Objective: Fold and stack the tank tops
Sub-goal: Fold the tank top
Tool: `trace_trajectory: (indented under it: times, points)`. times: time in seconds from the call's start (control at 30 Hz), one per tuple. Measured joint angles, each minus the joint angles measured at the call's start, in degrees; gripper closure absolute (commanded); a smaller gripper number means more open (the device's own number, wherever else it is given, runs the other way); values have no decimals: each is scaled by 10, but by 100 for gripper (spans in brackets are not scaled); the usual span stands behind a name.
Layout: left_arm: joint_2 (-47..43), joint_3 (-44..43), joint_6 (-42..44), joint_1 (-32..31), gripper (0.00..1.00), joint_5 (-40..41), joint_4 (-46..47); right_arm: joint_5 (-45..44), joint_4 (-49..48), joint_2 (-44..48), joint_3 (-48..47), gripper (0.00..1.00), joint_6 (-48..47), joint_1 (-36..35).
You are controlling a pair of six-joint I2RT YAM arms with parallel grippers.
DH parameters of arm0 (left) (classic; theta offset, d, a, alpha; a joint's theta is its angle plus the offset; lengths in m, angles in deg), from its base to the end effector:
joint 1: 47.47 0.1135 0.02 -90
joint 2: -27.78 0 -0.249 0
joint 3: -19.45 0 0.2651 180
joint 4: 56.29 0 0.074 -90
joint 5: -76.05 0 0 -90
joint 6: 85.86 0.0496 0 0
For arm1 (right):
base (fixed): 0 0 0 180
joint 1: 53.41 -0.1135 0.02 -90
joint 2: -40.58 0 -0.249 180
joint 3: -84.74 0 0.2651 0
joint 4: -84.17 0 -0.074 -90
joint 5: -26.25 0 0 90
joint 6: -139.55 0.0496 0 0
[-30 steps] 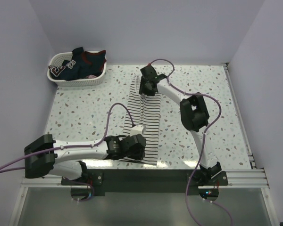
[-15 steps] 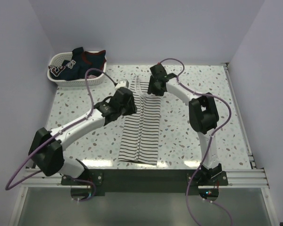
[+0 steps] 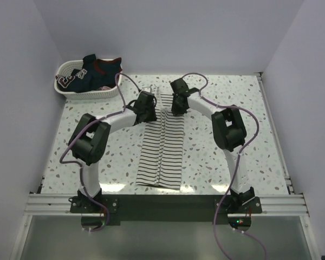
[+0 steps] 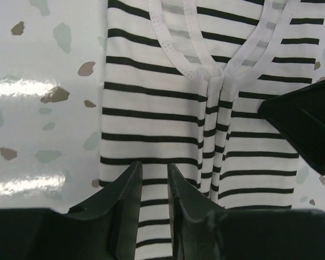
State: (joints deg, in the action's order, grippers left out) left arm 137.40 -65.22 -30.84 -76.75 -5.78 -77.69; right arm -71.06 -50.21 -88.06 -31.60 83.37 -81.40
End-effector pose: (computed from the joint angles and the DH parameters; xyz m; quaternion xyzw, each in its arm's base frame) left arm 0.3776 -0.2036 0.1471 -0.0725 0.9235 -0.1412 0.3492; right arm 0.4444 0.2291 0.1471 0.0664 0.9570 0.0891 0.2681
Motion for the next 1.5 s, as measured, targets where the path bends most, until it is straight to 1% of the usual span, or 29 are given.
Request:
trace_trajectory:
  times: [0.07, 0.23, 0.43, 0.53, 0.57, 0.63, 0.67, 0.7, 0.77, 0.8, 0.93, 0.97, 1.03, 1.1, 1.2, 1.27, 1.33, 1.37, 1.43, 1.5]
  points:
    - [31, -23, 3, 2, 70, -9, 9, 1, 1, -24, -17, 83, -2, 2]
    - [114, -115, 3, 9, 70, -27, 29, 14, 8, -70, -89, 82, -9, 15]
    - [204, -227, 1, 28, 70, -44, 32, 38, 16, -139, -203, 80, -21, 44]
    - [242, -280, -4, 39, 69, -55, 33, 56, 16, -174, -260, 77, -25, 61]
    - [252, -296, -6, 43, 69, -61, 35, 62, 15, -185, -278, 73, -26, 67]
    - [274, -326, -12, 52, 66, -72, 39, 80, 2, -200, -299, 69, -28, 77]
    - [287, -344, -15, 57, 64, -83, 42, 90, -7, -204, -303, 66, -28, 82]
    - [299, -360, -17, 61, 59, -92, 48, 100, -15, -207, -305, 64, -28, 86]
    - [318, -386, -20, 70, 54, -112, 57, 118, -36, -211, -307, 60, -28, 94]
    - [323, -394, -22, 74, 49, -121, 63, 127, -44, -212, -307, 59, -28, 97]
    - [323, -392, -23, 87, 42, -148, 88, 144, -73, -212, -307, 52, -29, 104]
    - [316, -385, -23, 89, 42, -152, 93, 144, -78, -211, -306, 47, -30, 104]
    - [288, -348, -24, 91, 42, -156, 97, 144, -82, -198, -293, 44, -29, 104]
    - [234, -292, -24, 92, 43, -156, 94, 143, -76, -172, -273, 44, -29, 104]
    - [104, -176, -34, 92, 44, -150, 87, 137, -65, -96, -210, 44, -23, 102]
    - [4, -99, -42, 88, 46, -139, 79, 122, -65, -19, -134, 45, -21, 98]
    - [-105, -17, -51, 80, 47, -122, 69, 97, -63, 81, -38, 46, -20, 85]
    - [-164, 30, -55, 73, 50, -110, 67, 80, -73, 136, 21, 46, -18, 73]
    - [-265, 115, -65, 49, 51, -85, 46, 61, -80, 244, 145, 46, -10, 39]
    - [-341, 187, -71, 17, 55, -62, 25, 47, -92, 342, 268, 46, 9, -8]
